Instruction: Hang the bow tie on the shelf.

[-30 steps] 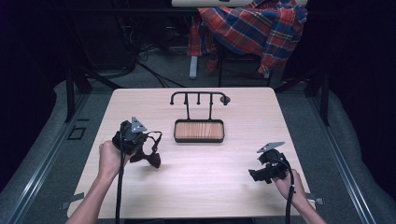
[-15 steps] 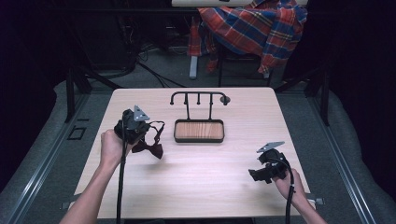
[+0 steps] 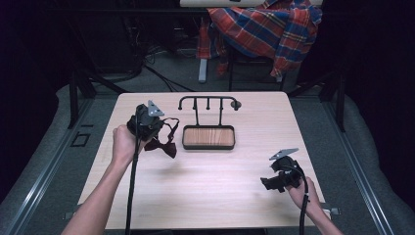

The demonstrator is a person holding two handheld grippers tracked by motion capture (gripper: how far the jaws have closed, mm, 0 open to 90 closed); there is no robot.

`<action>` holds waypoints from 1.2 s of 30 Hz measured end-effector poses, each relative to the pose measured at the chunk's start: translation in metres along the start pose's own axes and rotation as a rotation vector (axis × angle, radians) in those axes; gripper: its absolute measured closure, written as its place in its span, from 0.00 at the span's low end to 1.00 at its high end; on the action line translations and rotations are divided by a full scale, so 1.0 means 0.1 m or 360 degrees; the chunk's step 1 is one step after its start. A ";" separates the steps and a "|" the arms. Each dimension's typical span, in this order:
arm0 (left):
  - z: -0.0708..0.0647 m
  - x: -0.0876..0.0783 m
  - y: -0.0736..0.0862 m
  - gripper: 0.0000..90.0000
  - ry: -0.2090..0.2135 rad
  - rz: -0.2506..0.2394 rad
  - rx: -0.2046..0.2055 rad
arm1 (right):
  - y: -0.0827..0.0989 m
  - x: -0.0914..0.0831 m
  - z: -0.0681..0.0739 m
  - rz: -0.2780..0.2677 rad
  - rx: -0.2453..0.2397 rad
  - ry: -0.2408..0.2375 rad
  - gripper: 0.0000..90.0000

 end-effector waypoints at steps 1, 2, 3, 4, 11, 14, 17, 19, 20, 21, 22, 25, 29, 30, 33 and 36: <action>0.00 0.01 -0.02 0.99 0.0005 -0.0002 0.0000 | 0.00 0.00 0.00 0.0000 0.0000 0.0000 0.17; 0.00 0.02 -0.04 0.99 0.0006 -0.0005 0.0003 | 0.00 0.00 0.00 -0.0002 0.0002 -0.0002 0.17; 0.00 0.02 -0.06 0.99 0.0005 -0.0009 0.0004 | 0.00 0.00 0.00 -0.0010 0.0010 -0.0006 0.17; 0.00 0.03 -0.08 0.99 0.0005 -0.0010 0.0008 | 0.00 0.00 0.00 -0.0015 0.0008 -0.0007 0.17; -0.02 0.08 -0.19 0.99 0.0022 -0.0022 0.0030 | 0.00 0.00 0.00 -0.0011 0.0013 -0.0014 0.17; -0.03 0.09 -0.25 0.99 0.0029 -0.0031 0.0042 | 0.00 0.00 -0.01 -0.0011 0.0015 -0.0013 0.17; -0.05 0.11 -0.31 0.99 0.0032 -0.0043 0.0053 | 0.00 0.01 0.00 -0.0010 0.0022 -0.0020 0.17; -0.04 0.13 -0.36 0.99 0.0032 -0.0051 0.0060 | 0.00 0.01 0.00 -0.0001 0.0004 -0.0010 0.17; -0.04 0.14 -0.38 0.99 0.0029 -0.0053 0.0067 | 0.00 0.01 0.00 -0.0004 0.0006 -0.0006 0.17; -0.04 0.14 -0.38 0.99 0.0029 -0.0053 0.0067 | 0.00 0.01 0.00 -0.0004 0.0006 -0.0006 0.17; -0.03 0.16 -0.40 0.99 0.0028 -0.0050 0.0069 | 0.01 0.00 0.00 0.0003 0.0000 -0.0014 0.17; -0.02 0.18 -0.45 0.99 0.0027 -0.0059 0.0074 | 0.01 0.00 0.00 -0.0006 0.0002 -0.0016 0.17; 0.01 0.22 -0.51 0.99 0.0012 -0.0066 0.0089 | 0.02 0.01 -0.01 -0.0007 0.0015 -0.0011 0.17; 0.01 0.22 -0.51 0.99 0.0012 -0.0066 0.0089 | 0.02 0.01 -0.01 -0.0007 0.0015 -0.0011 0.17; 0.05 0.28 -0.53 0.99 0.0004 -0.0061 0.0071 | 0.02 0.00 -0.01 0.0009 -0.0003 -0.0017 0.17; 0.10 0.33 -0.54 0.99 -0.0014 -0.0055 0.0067 | 0.02 0.00 0.00 -0.0002 0.0006 -0.0023 0.17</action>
Point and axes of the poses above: each handheld gripper's, and its own axes: x roughly forward along the jaws, y roughly out of its underside, z roughly to its left, the point moved 6 cm from there along x, roughly forward along the jaws, and after that the axes turned 14 degrees about -z, right-handed, at the moved point
